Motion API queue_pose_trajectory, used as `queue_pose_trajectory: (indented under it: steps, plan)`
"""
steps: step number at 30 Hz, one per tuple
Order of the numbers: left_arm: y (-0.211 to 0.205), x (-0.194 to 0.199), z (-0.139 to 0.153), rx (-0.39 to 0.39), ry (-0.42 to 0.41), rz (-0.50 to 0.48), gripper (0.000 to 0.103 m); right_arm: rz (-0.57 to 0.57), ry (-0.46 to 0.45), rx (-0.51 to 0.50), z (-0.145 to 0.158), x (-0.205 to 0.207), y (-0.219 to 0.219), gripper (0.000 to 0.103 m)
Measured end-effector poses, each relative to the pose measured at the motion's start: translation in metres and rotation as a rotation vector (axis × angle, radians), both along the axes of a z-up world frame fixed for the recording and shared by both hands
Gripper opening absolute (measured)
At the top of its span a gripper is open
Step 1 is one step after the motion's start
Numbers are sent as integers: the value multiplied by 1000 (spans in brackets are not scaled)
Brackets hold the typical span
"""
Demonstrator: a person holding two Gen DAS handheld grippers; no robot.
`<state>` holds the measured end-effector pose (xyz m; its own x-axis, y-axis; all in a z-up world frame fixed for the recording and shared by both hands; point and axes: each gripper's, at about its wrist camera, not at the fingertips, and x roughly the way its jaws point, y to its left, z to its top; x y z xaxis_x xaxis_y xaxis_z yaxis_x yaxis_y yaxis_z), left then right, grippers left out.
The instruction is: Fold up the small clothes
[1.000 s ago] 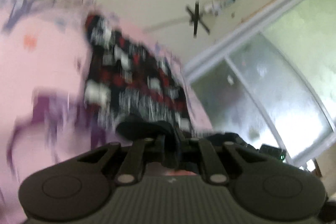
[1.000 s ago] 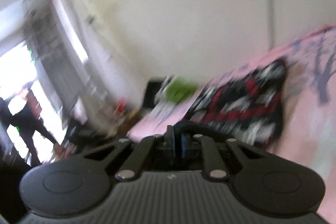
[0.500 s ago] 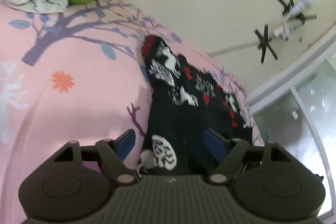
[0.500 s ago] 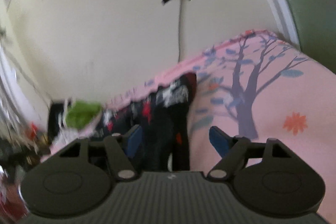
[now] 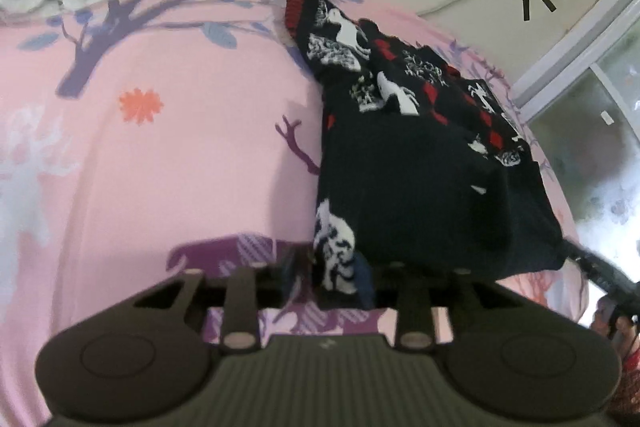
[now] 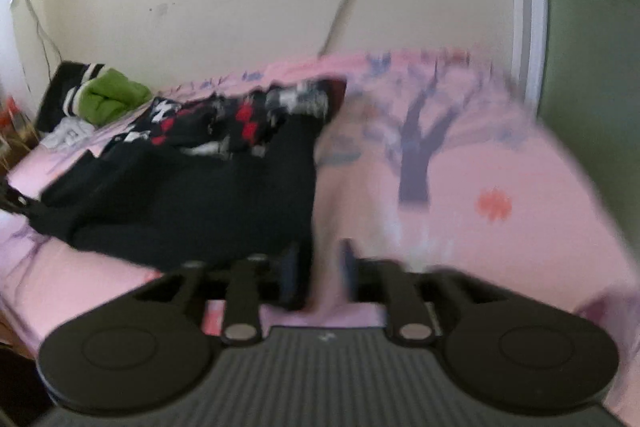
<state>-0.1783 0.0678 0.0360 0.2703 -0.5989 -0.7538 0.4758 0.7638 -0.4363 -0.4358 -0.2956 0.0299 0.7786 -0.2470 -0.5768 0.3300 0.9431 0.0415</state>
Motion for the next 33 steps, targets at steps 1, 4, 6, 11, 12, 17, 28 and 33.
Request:
queue_pose_trajectory:
  steps: [1, 4, 6, 11, 12, 17, 28, 33]
  plan:
    - [2, -2, 8, 1, -44, 14, 41, -5, -41, -27, 10, 1, 3, 49]
    - [4, 0, 30, -40, -144, 42, 51, 62, -137, -4, 33, 13, 8, 52]
    - [-9, 2, 42, -67, -191, 26, 53, 165, -166, 46, 38, 35, 19, 52]
    - [-73, 2, 42, -9, -248, -116, 53, 369, -91, 79, 16, 106, 65, 51]
    - [-85, 0, 38, 20, -252, -135, 50, 385, -68, 84, 9, 116, 70, 51]
    - [-123, 1, 3, 145, -230, -193, 13, 404, 25, 127, -19, 145, 76, 1]
    - [-78, 17, 32, -23, -279, 3, 6, 321, -156, 137, -14, 161, 60, 0]
    - [-86, 33, -5, 29, -196, 35, 11, 286, -97, 158, -24, 163, 52, 0]
